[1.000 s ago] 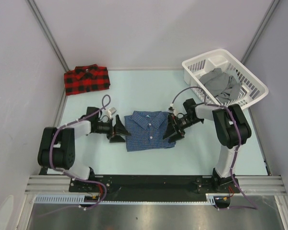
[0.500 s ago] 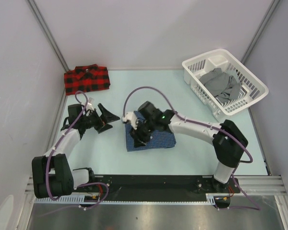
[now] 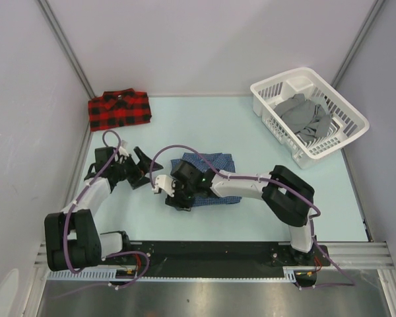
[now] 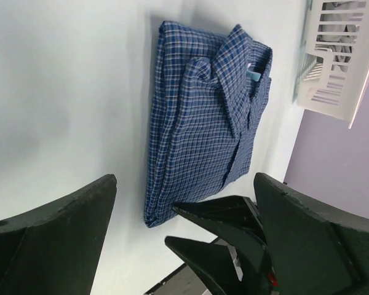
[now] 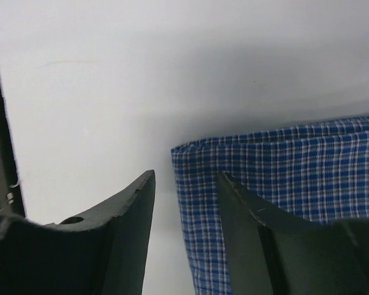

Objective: Fold and stack the long sleeve shirts
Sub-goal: Neatly place the folded shirt to the corner

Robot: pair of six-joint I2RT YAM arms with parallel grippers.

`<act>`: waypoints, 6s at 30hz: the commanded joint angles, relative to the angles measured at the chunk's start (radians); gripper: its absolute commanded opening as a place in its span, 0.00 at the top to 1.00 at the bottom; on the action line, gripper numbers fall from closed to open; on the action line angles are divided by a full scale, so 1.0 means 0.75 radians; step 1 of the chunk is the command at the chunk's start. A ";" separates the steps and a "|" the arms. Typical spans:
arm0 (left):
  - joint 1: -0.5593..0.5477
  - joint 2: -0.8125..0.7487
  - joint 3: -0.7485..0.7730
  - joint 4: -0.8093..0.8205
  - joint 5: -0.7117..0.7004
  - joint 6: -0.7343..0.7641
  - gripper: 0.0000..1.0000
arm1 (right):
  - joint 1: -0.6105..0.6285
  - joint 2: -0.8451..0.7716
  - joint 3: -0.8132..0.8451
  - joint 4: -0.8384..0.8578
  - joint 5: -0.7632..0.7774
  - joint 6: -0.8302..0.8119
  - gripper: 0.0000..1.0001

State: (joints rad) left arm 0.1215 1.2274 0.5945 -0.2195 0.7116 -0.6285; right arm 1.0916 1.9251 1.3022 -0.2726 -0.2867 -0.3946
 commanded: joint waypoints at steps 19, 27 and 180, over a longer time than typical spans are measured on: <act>-0.078 0.186 -0.114 0.266 0.131 -0.117 0.00 | -0.095 -0.086 0.043 0.089 -0.153 0.033 1.00; -0.250 0.337 -0.071 0.546 0.121 -0.311 0.00 | -0.124 -0.159 0.051 0.069 -0.182 0.072 1.00; -0.332 0.824 1.826 -1.078 -0.618 1.253 0.00 | -1.167 -0.695 -0.102 -0.201 -0.188 0.162 0.00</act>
State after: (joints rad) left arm -0.0536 1.9030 2.1201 -0.8417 0.2089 0.3492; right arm 0.2337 1.5089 1.2812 -0.3847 -0.3286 -0.3096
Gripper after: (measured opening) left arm 0.994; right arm 0.995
